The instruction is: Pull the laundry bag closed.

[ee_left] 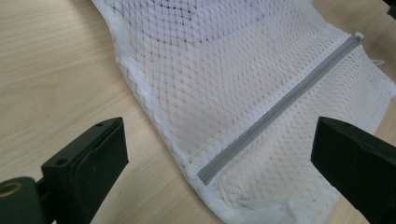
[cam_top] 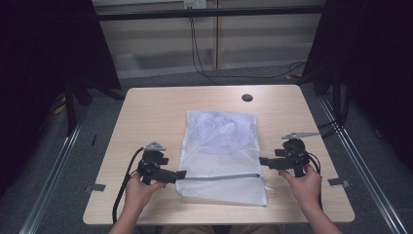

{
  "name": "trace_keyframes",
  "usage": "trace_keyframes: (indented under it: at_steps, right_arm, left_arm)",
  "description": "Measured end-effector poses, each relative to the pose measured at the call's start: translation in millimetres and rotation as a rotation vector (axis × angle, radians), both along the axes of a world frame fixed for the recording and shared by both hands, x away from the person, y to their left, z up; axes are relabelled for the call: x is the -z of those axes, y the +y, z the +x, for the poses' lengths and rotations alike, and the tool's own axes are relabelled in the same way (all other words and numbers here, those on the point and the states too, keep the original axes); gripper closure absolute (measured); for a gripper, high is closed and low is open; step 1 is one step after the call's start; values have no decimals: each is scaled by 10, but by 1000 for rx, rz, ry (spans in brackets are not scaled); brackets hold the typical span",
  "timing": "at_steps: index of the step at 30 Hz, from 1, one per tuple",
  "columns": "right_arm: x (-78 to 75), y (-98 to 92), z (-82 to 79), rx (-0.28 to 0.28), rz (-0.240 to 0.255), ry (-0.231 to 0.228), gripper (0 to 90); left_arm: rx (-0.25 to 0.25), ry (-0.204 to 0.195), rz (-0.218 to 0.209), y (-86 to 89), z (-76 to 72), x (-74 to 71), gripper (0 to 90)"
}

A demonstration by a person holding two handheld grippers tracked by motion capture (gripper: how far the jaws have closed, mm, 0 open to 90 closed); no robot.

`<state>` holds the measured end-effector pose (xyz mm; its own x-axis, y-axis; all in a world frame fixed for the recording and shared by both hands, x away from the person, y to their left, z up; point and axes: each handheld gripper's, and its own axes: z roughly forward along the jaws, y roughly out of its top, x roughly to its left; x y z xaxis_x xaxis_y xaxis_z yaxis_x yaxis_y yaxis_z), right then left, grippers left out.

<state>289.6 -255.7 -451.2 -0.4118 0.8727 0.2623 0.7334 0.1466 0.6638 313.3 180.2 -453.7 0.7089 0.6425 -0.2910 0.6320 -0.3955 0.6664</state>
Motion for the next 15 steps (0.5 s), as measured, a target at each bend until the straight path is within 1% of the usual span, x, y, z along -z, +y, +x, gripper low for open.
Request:
trace_keyframes:
  at_steps: [3, 4, 5, 6, 8, 9, 11, 12, 13, 15]
  right_arm:
    - [-5, -35, -22, 2, -16, -10, 156]
    - [-3, -47, -27, -1, -26, -21, 150]
    - [-1, -68, -35, 2, -34, -38, 136]
    - [-3, -78, -37, 5, -32, -41, 132]
    - [-9, -101, -49, 5, -31, -56, 130]
    - [-12, -109, -58, 3, -38, -64, 129]
    - [-9, -115, -68, 2, -40, -71, 127]
    - [-7, -118, -71, 1, -46, -75, 126]
    - [-4, -124, -75, -2, -54, -81, 126]
    - [0, -128, -79, -4, -57, -83, 125]
  left_arm:
    - [-17, -21, 19, 15, -2, -5, 30]
    - [-19, -37, 29, 28, 0, -9, 30]
    - [-22, -41, 25, 34, 0, -9, 30]
    - [-25, -50, 22, 48, 2, -11, 29]
    - [-43, -67, 34, 77, 4, -18, 28]
    - [-46, -67, 26, 91, 6, -20, 28]
    - [-51, -75, 37, 124, 16, -22, 28]
    - [-59, -83, 29, 137, 17, -17, 28]
    - [-64, -82, 28, 150, 20, -12, 29]
    - [-67, -87, 26, 182, 25, -8, 31]
